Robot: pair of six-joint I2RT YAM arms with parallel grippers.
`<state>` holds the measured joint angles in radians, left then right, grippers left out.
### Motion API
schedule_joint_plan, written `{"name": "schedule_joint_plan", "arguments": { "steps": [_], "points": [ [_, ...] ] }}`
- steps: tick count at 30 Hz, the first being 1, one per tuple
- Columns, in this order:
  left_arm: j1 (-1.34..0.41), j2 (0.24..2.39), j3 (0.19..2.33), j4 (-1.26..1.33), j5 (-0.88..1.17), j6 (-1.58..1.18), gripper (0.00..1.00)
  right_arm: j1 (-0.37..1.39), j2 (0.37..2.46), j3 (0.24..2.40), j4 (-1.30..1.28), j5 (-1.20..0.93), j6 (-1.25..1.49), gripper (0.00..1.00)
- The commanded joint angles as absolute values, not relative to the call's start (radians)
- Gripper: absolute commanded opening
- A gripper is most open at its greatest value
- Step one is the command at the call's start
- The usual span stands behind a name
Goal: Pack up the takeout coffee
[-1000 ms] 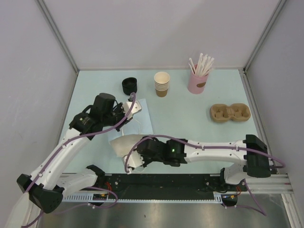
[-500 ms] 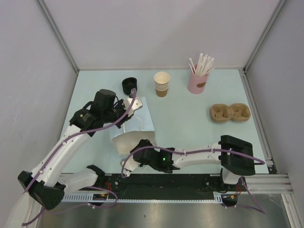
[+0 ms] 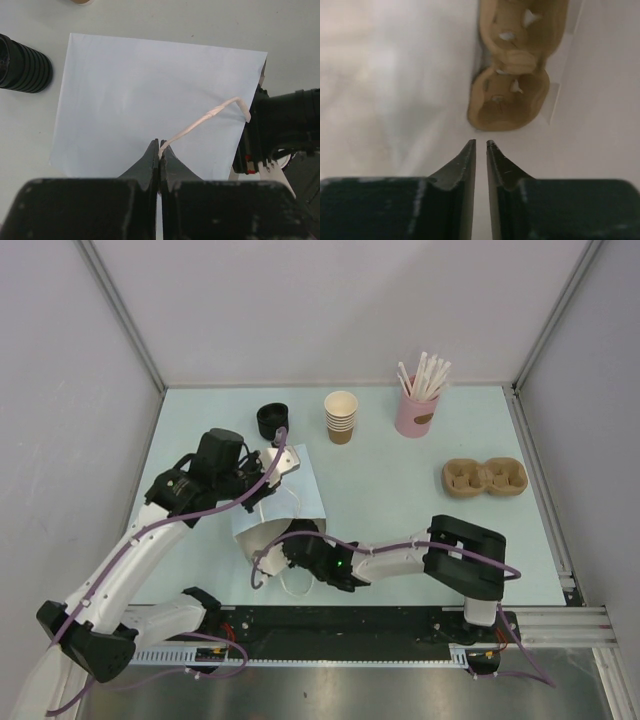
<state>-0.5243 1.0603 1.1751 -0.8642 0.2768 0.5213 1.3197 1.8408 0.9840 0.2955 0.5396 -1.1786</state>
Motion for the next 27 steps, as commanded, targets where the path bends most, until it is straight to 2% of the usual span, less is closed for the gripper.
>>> {"name": "schedule_joint_plan", "arguments": {
  "steps": [1, 2, 5, 13, 27],
  "points": [
    [-0.522, 1.042, 1.232, -0.871, 0.308, 0.518, 0.00, 1.267, 1.868, 0.992, 0.408, 0.468, -1.152, 0.14],
    [-0.522, 1.043, 1.235, -0.874, 0.310, 0.520, 0.00, 1.258, 1.876, 0.992, 0.419, 0.453, -1.154, 0.08],
    [-0.522, 1.049, 1.250, -0.888, 0.314, 0.522, 0.00, 1.236, 1.911, 0.992, 0.465, 0.430, -1.176, 0.00],
    [-0.522, 1.051, 1.273, -0.914, 0.330, 0.525, 0.00, 1.218, 2.032, 1.015, 0.603, 0.400, -1.244, 0.00],
    [-0.520, 1.039, 1.293, -0.943, 0.345, 0.531, 0.00, 1.082, 2.189, 1.232, 0.558, 0.373, -1.250, 0.00]
  ]
}}
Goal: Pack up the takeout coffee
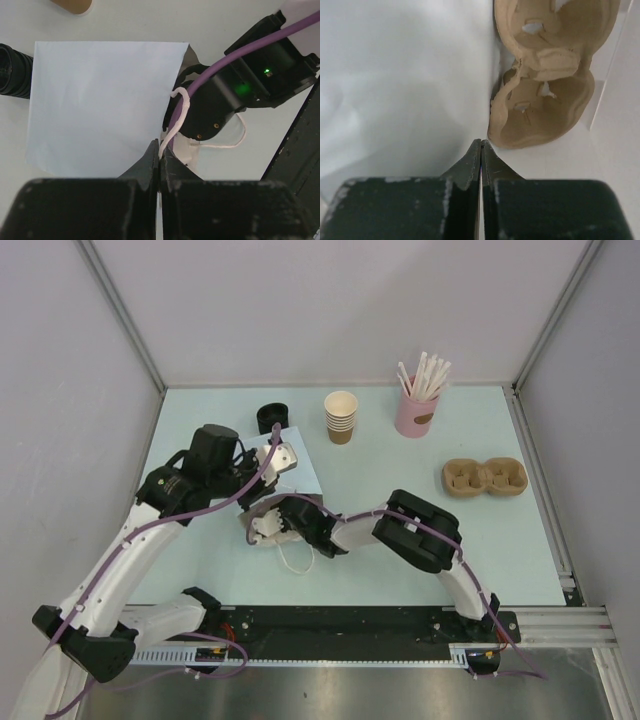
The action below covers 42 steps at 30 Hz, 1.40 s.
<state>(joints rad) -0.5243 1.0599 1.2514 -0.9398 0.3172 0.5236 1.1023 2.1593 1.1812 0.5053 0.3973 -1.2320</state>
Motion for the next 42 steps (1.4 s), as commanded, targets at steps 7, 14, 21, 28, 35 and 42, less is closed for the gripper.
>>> {"name": "schedule_joint_plan", "arguments": {
  "steps": [7, 14, 21, 28, 35, 42],
  "points": [
    [-0.512, 1.034, 1.293, -0.948, 0.354, 0.531, 0.00, 1.068, 2.259, 1.244, 0.788, 0.376, -1.417, 0.00],
    [-0.503, 1.020, 1.281, -0.948, 0.361, 0.529, 0.00, 1.055, 2.261, 1.259, 0.875, 0.373, -1.390, 0.00],
    [-0.499, 1.019, 1.273, -0.943, 0.373, 0.528, 0.00, 1.060, 2.350, 1.262, 1.197, 0.394, -1.520, 0.00],
    [-0.486, 1.017, 1.275, -0.946, 0.388, 0.525, 0.00, 1.051, 2.393, 1.373, 1.287, 0.416, -1.508, 0.00],
    [-0.483, 1.008, 1.270, -0.946, 0.383, 0.525, 0.00, 1.042, 2.267, 1.341, 0.919, 0.413, -1.234, 0.09],
    [-0.482, 1.003, 1.255, -0.933, 0.382, 0.523, 0.00, 1.049, 2.218, 1.318, 0.779, 0.426, -1.138, 0.84]
  ]
}}
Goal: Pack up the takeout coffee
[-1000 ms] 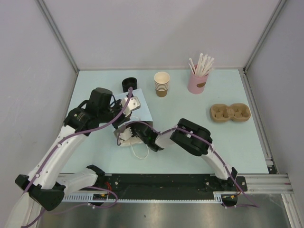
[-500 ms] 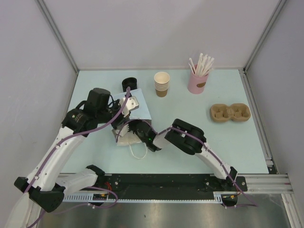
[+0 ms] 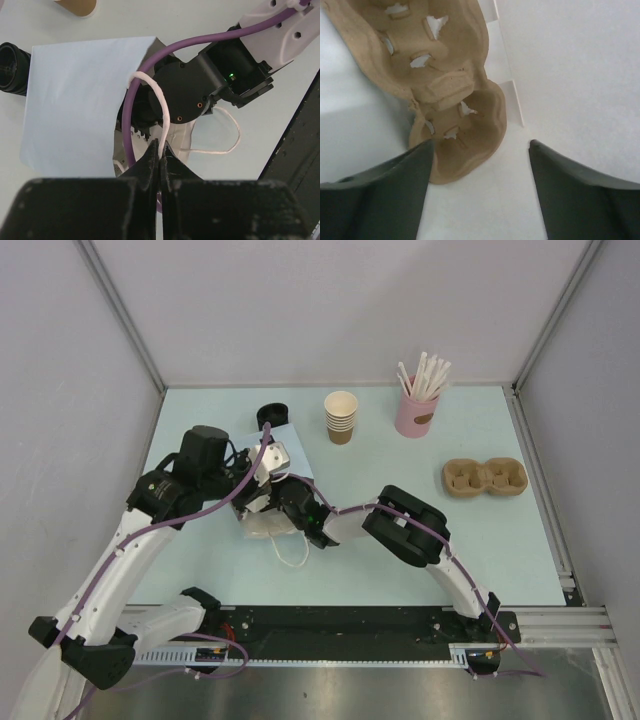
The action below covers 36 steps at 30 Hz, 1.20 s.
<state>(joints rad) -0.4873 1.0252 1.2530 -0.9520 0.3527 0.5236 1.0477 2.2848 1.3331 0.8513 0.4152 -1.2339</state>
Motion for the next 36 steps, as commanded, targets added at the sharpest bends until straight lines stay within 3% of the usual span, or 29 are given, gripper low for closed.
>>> {"name": "schedule_joint_plan", "arguments": {
  "steps": [1, 6, 9, 24, 33, 36],
  "points": [
    [-0.482, 1.003, 1.256, -0.933, 0.382, 0.523, 0.00, 1.051, 2.211, 1.312, 0.773, 0.426, -1.137, 0.86],
    [-0.479, 0.997, 1.252, -0.931, 0.385, 0.523, 0.00, 1.052, 2.198, 1.305, 0.712, 0.411, -1.117, 0.89],
    [-0.476, 0.988, 1.243, -0.928, 0.387, 0.520, 0.00, 1.052, 2.246, 1.307, 0.794, 0.437, -1.173, 0.85],
    [-0.465, 0.985, 1.246, -0.934, 0.402, 0.523, 0.00, 0.994, 2.361, 1.431, 0.813, 0.433, -1.238, 0.59],
    [-0.456, 0.976, 1.246, -0.945, 0.411, 0.525, 0.00, 0.985, 2.424, 1.575, 0.796, 0.445, -1.275, 0.28],
    [-0.454, 0.969, 1.235, -0.943, 0.410, 0.525, 0.00, 0.983, 2.437, 1.624, 0.784, 0.457, -1.272, 0.26]
  ]
}}
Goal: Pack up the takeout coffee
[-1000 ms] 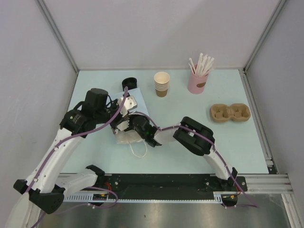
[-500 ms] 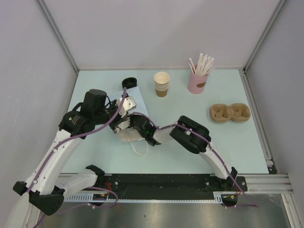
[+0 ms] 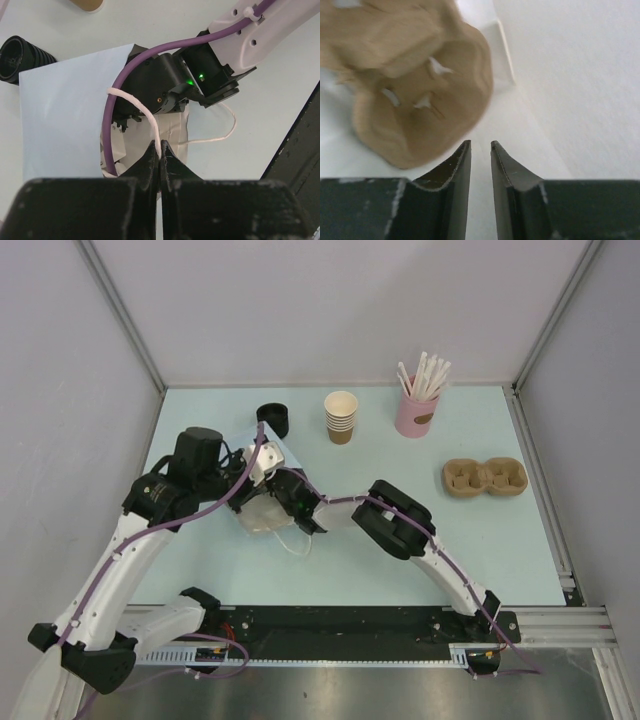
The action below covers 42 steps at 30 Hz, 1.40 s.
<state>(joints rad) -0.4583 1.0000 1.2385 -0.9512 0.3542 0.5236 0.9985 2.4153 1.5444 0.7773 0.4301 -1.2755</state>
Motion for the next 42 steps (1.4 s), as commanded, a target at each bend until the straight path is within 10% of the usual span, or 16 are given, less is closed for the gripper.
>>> {"name": "schedule_joint_plan", "arguments": {
  "steps": [1, 11, 25, 42],
  "points": [
    [-0.454, 0.966, 1.235, -0.943, 0.408, 0.526, 0.00, 0.985, 2.439, 1.628, 0.776, 0.460, -1.270, 0.26],
    [-0.454, 0.963, 1.223, -0.928, 0.416, 0.531, 0.00, 0.997, 2.241, 1.589, 0.232, 0.278, -0.980, 0.50],
    [-0.443, 0.962, 1.224, -0.937, 0.433, 0.526, 0.00, 0.996, 2.307, 1.853, -0.133, 0.140, -0.795, 0.47],
    [-0.413, 0.907, 1.209, -0.916, 0.422, 0.511, 0.00, 1.089, 2.221, 1.586, 0.624, 0.653, -1.137, 0.48]
  ]
}}
